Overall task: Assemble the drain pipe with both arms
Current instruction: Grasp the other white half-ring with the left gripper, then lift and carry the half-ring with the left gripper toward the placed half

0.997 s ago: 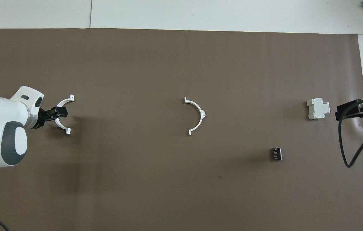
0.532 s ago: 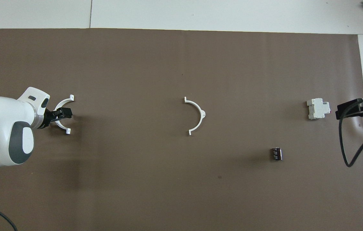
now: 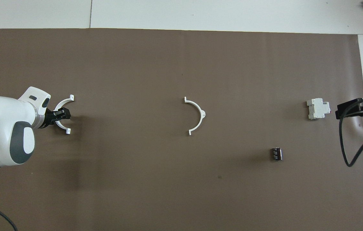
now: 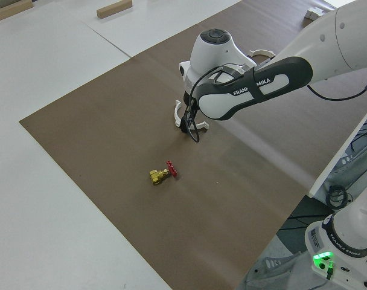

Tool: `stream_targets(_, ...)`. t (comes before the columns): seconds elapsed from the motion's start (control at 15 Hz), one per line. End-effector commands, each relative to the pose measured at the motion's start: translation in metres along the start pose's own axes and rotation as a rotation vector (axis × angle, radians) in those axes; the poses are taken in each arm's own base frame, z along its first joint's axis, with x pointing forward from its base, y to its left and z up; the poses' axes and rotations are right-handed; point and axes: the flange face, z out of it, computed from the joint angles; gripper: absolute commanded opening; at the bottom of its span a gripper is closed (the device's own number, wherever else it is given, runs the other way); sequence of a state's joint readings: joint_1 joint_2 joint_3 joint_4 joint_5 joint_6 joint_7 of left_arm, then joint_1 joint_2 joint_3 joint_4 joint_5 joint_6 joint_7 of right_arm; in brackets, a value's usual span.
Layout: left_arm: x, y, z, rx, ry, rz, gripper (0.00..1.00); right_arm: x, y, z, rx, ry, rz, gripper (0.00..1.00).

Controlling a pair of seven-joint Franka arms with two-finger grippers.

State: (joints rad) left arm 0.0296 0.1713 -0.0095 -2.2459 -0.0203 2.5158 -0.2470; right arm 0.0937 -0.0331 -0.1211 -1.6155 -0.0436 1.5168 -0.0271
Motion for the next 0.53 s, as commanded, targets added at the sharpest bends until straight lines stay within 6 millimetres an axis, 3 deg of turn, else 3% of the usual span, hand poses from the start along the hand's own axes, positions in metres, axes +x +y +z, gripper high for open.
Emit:
stream_targets(0.0,-0.003,0.004,0.003,-0.001,0.007,0.011,0.04,-0.001,0.0,-0.003,0.026,0.022,0.005,1.0)
stream_targets(0.07,-0.003,0.005,0.003,-0.001,0.009,0.027,0.0,-0.001,0.0,-0.003,0.028,0.022,0.005,1.0)
stream_targets(0.33,-0.003,0.005,0.003,-0.001,0.007,0.071,0.0,-0.001,0.0,-0.003,0.026,0.022,0.003,1.0)
stream_targets(0.4,-0.001,0.008,0.0,-0.003,0.013,0.065,0.0,-0.001,0.0,-0.003,0.028,0.022,0.003,1.0)
stream_targets(0.47,0.0,0.024,-0.006,-0.009,0.02,0.075,0.0,-0.001,0.0,-0.003,0.028,0.022,0.003,1.0)
